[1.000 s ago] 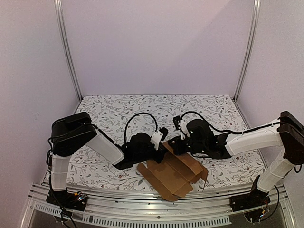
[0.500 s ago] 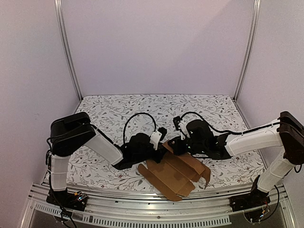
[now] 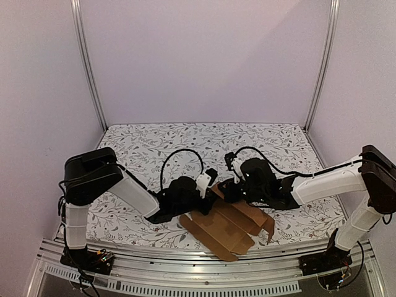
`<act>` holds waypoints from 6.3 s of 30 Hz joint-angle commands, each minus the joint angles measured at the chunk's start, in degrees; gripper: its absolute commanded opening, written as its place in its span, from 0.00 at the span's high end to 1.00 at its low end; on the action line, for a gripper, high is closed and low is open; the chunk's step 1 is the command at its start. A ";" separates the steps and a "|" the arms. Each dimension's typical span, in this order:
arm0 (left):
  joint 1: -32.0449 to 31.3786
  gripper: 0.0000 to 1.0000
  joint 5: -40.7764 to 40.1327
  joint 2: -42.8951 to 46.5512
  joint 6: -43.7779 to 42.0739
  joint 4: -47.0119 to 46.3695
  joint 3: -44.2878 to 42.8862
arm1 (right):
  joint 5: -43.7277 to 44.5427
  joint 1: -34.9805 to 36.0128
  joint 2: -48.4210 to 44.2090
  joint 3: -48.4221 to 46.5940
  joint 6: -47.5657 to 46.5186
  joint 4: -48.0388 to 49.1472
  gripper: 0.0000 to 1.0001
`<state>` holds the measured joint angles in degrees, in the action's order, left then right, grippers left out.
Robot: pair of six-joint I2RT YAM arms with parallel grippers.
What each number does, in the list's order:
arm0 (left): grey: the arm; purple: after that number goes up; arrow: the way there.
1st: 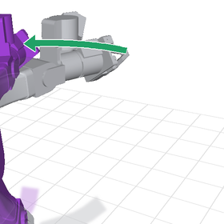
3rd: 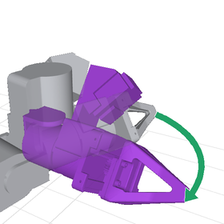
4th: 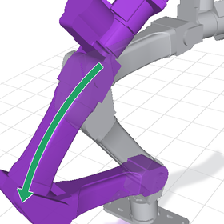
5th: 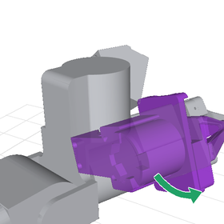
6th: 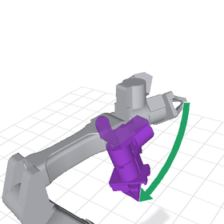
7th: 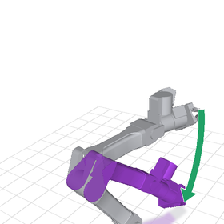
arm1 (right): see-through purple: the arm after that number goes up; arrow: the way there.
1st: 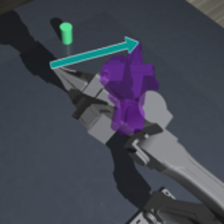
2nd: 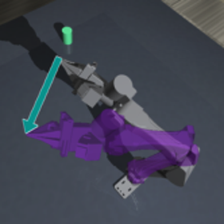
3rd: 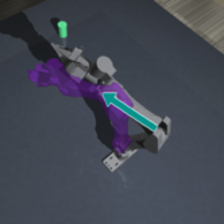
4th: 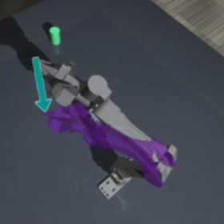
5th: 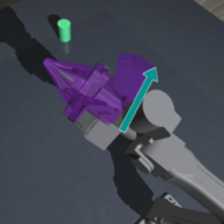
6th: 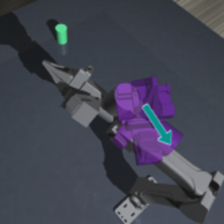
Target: Fold the paper box
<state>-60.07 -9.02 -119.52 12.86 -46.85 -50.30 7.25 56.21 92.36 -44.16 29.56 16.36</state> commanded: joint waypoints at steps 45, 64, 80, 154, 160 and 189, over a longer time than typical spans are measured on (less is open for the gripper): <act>-3.65 1.00 -8.06 3.47 -2.89 3.18 1.35 | 0.26 1.39 -0.17 -4.61 -0.09 -6.47 1.00; -3.73 0.83 -7.22 3.55 -2.11 3.19 2.37 | -0.77 1.48 7.67 -0.16 2.68 -0.48 1.00; -3.74 0.95 -7.77 2.96 -2.46 2.95 1.55 | -0.36 2.02 6.22 1.01 3.13 -0.45 1.00; -9.89 1.00 -36.67 12.87 36.01 52.21 -4.22 | 6.03 0.03 -8.16 3.64 2.64 -14.56 1.00; -9.89 1.00 -33.52 12.99 36.71 52.90 -4.79 | 4.80 0.04 -7.15 6.19 7.05 -7.28 1.00; -4.84 1.00 -21.27 18.15 39.40 47.85 -2.39 | 2.92 0.24 -24.85 11.10 8.80 -9.89 1.00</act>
<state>-66.22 -32.53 -102.85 53.63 1.93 -53.63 10.61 56.47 72.60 -32.23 41.56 13.02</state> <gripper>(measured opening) 0.036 0.004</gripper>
